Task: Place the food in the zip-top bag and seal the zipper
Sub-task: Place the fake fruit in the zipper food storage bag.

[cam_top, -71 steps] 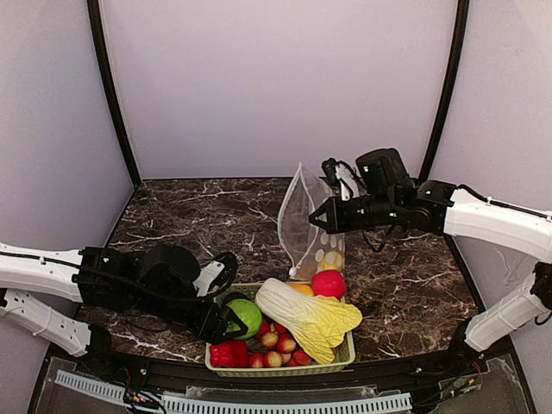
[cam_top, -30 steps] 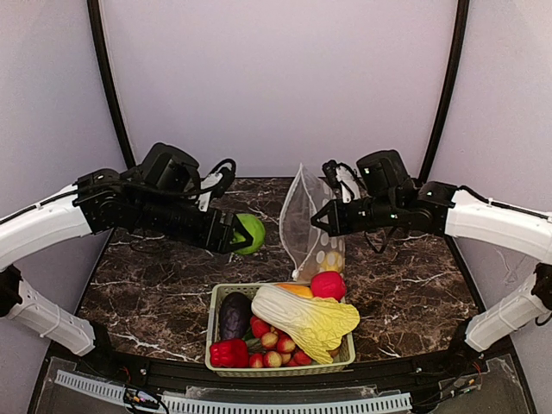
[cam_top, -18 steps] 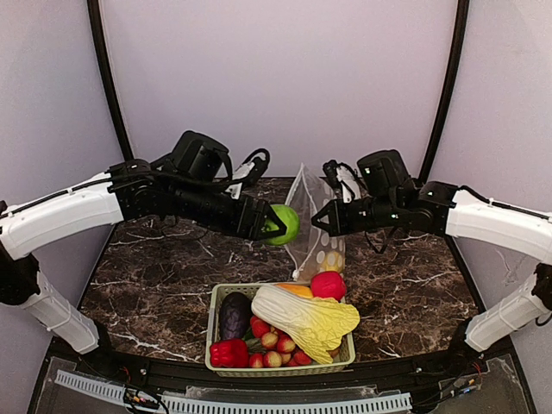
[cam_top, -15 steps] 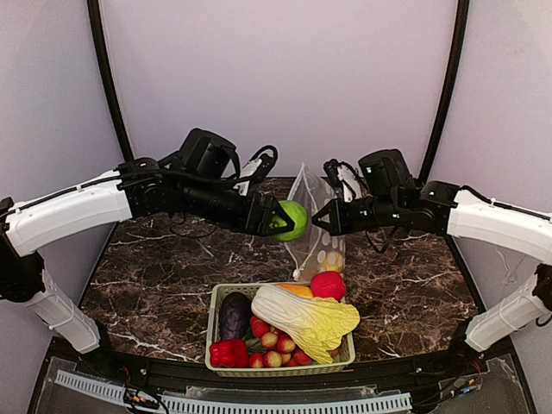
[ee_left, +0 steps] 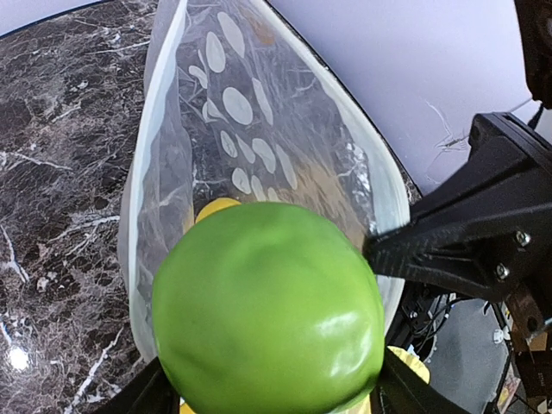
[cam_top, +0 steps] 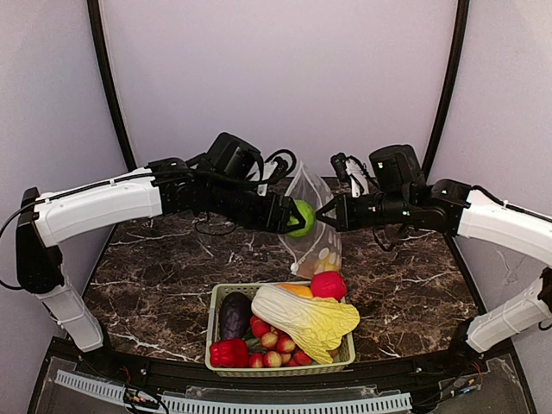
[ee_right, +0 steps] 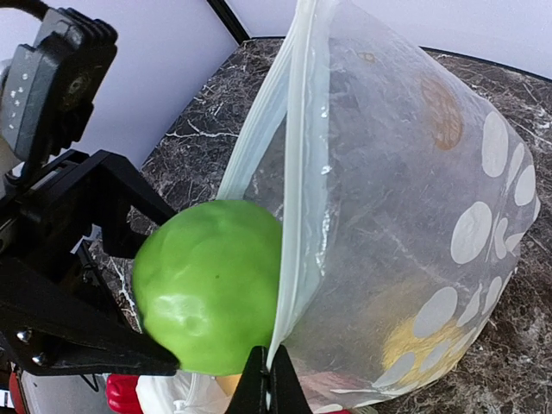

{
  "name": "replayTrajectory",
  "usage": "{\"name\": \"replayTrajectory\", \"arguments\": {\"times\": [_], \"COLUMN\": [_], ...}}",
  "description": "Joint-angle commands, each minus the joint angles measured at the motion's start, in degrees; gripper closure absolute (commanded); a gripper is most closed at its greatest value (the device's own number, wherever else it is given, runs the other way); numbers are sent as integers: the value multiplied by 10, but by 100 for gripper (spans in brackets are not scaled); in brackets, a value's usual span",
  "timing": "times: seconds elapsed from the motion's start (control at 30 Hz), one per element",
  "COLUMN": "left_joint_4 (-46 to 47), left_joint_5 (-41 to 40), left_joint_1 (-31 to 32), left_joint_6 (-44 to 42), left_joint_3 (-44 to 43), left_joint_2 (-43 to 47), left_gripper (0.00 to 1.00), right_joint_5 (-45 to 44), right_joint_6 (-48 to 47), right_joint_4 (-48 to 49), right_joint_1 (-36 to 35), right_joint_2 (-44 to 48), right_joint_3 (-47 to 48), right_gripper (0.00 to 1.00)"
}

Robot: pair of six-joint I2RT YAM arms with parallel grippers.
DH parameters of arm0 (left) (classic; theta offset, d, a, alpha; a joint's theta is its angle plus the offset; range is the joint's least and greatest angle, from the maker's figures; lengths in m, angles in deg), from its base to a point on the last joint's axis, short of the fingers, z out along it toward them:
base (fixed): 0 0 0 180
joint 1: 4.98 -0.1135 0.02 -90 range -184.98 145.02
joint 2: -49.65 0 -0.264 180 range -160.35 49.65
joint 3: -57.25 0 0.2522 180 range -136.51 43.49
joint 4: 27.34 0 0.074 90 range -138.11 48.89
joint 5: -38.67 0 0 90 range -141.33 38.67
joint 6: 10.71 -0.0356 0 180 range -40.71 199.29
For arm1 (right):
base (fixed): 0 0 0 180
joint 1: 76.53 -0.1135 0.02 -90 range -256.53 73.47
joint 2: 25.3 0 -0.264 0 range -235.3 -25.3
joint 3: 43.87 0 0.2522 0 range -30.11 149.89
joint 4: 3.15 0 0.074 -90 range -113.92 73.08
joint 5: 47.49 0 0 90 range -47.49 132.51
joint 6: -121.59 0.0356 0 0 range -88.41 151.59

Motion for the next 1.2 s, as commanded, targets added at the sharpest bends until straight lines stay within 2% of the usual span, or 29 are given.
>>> {"name": "replayTrajectory", "arguments": {"times": [0.0, 0.17, 0.47, 0.83, 1.03, 1.17], "left_joint_4": [-8, -5, -4, 12, 78, 100], "left_joint_5": [-27, -24, -9, 6, 58, 132], "left_joint_1": [-4, -3, -3, -4, -4, -3], "left_joint_6": [-6, -3, -2, -7, -19, -47], "left_joint_3": [-28, -43, -46, -37, 19, 74], "left_joint_2": [-12, -33, -45, -32, 21, 80], "left_gripper": [27, 25, 15, 15, 16, 16], "right_joint_5": [13, 17, 17, 12, 7, 5], "right_joint_6": [7, 9, 9, 10, 10, 9], "right_joint_4": [12, 16, 17, 17, 17, 17], "right_joint_1": [1, 1, 1, 1, 1, 1], "right_joint_2": [10, 7, 5, 3, 5, 6], "right_joint_3": [-2, -4, -5, -4, -6, -6], "right_gripper": [100, 100, 100, 100, 100, 100]}}
